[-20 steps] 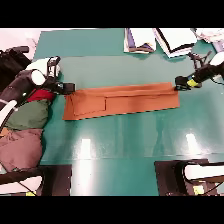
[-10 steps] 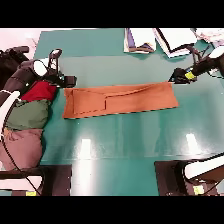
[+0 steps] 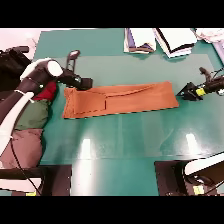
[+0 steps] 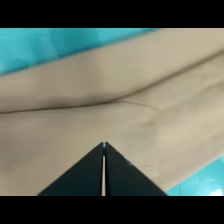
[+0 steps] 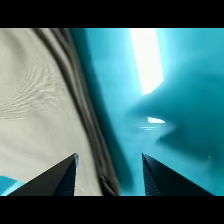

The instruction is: Fold the shirts.

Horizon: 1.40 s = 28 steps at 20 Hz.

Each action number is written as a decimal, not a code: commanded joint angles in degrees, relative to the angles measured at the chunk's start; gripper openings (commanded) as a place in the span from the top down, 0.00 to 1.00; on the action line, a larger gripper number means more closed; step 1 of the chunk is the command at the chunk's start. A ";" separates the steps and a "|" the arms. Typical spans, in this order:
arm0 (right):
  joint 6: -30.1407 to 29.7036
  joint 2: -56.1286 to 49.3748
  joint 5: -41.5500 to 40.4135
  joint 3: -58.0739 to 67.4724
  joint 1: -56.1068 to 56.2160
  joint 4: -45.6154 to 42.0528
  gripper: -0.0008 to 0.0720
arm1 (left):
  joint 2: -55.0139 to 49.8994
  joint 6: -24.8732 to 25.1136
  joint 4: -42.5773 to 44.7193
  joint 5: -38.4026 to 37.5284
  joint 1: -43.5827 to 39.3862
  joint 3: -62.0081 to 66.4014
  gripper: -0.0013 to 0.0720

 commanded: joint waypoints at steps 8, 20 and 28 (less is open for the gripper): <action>-2.89 -1.97 -0.68 7.61 11.85 7.28 0.97 | -9.62 -4.46 -4.50 9.99 -10.95 3.50 0.95; 9.42 10.19 1.57 29.73 31.34 7.39 0.97 | -22.95 0.50 -15.34 10.93 -10.95 15.61 0.95; 12.28 10.14 0.15 31.67 40.92 7.43 0.97 | -23.04 -0.20 -10.01 4.63 -8.96 18.69 0.95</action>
